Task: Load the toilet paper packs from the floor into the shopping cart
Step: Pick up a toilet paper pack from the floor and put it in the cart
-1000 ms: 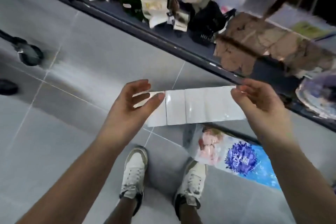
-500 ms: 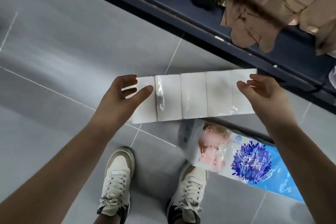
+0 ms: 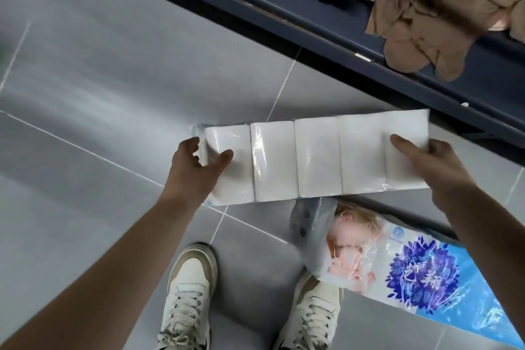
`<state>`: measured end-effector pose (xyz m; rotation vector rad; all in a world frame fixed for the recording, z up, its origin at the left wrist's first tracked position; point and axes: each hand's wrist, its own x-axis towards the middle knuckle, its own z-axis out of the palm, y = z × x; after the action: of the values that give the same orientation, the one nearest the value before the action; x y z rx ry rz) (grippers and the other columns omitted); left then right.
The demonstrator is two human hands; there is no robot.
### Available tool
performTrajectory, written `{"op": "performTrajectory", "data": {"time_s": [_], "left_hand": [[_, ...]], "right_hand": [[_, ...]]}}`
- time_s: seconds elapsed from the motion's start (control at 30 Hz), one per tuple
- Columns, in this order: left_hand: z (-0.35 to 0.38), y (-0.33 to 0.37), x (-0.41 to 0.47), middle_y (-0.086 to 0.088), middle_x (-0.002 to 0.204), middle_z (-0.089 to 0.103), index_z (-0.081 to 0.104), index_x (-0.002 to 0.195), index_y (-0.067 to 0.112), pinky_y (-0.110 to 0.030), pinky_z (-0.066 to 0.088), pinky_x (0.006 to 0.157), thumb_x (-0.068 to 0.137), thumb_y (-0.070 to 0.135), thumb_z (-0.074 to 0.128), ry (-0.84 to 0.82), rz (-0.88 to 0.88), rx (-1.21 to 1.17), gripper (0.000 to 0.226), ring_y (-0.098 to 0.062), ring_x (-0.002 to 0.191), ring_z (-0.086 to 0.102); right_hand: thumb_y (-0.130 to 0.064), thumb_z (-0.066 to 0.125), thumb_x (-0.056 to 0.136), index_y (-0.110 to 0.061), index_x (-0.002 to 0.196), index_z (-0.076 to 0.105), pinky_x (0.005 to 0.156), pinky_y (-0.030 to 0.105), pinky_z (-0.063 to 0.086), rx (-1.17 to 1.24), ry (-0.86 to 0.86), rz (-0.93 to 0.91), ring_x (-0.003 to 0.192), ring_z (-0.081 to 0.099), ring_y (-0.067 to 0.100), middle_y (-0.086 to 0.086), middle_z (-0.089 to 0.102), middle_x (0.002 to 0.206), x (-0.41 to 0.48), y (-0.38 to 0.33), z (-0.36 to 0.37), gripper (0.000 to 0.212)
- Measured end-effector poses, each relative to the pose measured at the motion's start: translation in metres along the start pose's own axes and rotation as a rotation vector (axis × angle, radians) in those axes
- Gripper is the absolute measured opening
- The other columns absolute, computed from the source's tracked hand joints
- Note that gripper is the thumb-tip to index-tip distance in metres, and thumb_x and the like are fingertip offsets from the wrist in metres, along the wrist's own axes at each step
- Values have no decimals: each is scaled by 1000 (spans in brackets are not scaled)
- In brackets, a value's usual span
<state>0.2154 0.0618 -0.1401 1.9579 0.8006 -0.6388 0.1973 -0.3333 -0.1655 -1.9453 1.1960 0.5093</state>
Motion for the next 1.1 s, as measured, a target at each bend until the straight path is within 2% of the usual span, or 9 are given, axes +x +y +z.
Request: {"op": "performTrajectory", "data": {"time_s": [0.1, 0.2, 0.33, 0.43, 0.53, 0.7, 0.83, 1.0, 1.1], "left_hand": [[0, -5, 7, 4, 151, 47, 38, 151, 19, -29, 39, 101, 83, 44, 79, -29, -8, 40, 84, -16, 135, 48], [-4, -8, 12, 4, 138, 57, 44, 146, 20, -38, 49, 103, 74, 46, 84, -39, -7, 56, 87, -19, 124, 58], [-17, -9, 21, 0, 137, 60, 45, 144, 21, -48, 51, 104, 58, 58, 77, 20, -22, 81, 100, -23, 120, 62], [-22, -10, 25, -3, 138, 59, 45, 145, 18, -49, 49, 105, 64, 53, 80, 51, -24, 92, 95, -26, 123, 60], [-27, -12, 31, -4, 143, 56, 42, 148, 18, -50, 46, 108, 65, 55, 80, 87, -23, 109, 98, -27, 128, 56], [-45, -19, 50, 1, 140, 60, 45, 145, 27, -51, 46, 108, 52, 74, 72, 110, -2, 135, 107, -26, 128, 58], [-51, -19, 59, 5, 129, 66, 53, 137, 29, -51, 51, 104, 52, 72, 75, 103, -13, 125, 98, -25, 119, 63], [-53, -17, 62, 5, 122, 68, 61, 129, 28, -50, 53, 99, 48, 68, 75, 130, -2, 142, 91, -24, 112, 65], [-57, -15, 61, 6, 116, 69, 65, 124, 26, -49, 55, 96, 50, 60, 79, 167, 9, 113, 82, -24, 108, 67]], "right_hand": [[-85, 81, 38, -16, 127, 62, 91, 36, 52, 64, -6, -11, 106, 68, 24, 2, 72, 116, -3, 2, 11, 115], [-82, 83, 42, -17, 124, 63, 93, 38, 54, 73, -51, -40, 104, 69, 23, 1, 73, 113, -10, 1, 20, 107], [-49, 86, 74, -12, 123, 62, 72, 25, 49, 122, -105, -58, 93, 67, 13, 3, 73, 113, -15, -2, 32, 66], [-49, 88, 72, -12, 127, 60, 67, 23, 47, 121, -134, -76, 96, 68, 13, 1, 72, 114, -16, -3, 41, 72], [-52, 87, 70, -13, 131, 56, 70, 25, 50, 100, -130, -83, 100, 68, 17, 2, 70, 117, -18, -3, 49, 79], [-55, 81, 78, -20, 156, 29, 100, 41, 46, 101, -167, -82, 116, 58, 26, -1, 57, 124, -13, -2, 56, 100], [-80, 77, 57, -30, 139, 53, 99, 48, 55, 31, -150, -154, 111, 66, 25, -1, 66, 123, -9, -15, 65, 99], [-69, 83, 57, -24, 128, 62, 87, 39, 58, 215, -133, -130, 105, 71, 23, -3, 73, 116, -7, -18, 78, 87], [-74, 89, 48, -24, 128, 64, 93, 49, 59, 269, -141, -151, 106, 72, 27, 0, 74, 117, -10, -20, 77, 98]]}}
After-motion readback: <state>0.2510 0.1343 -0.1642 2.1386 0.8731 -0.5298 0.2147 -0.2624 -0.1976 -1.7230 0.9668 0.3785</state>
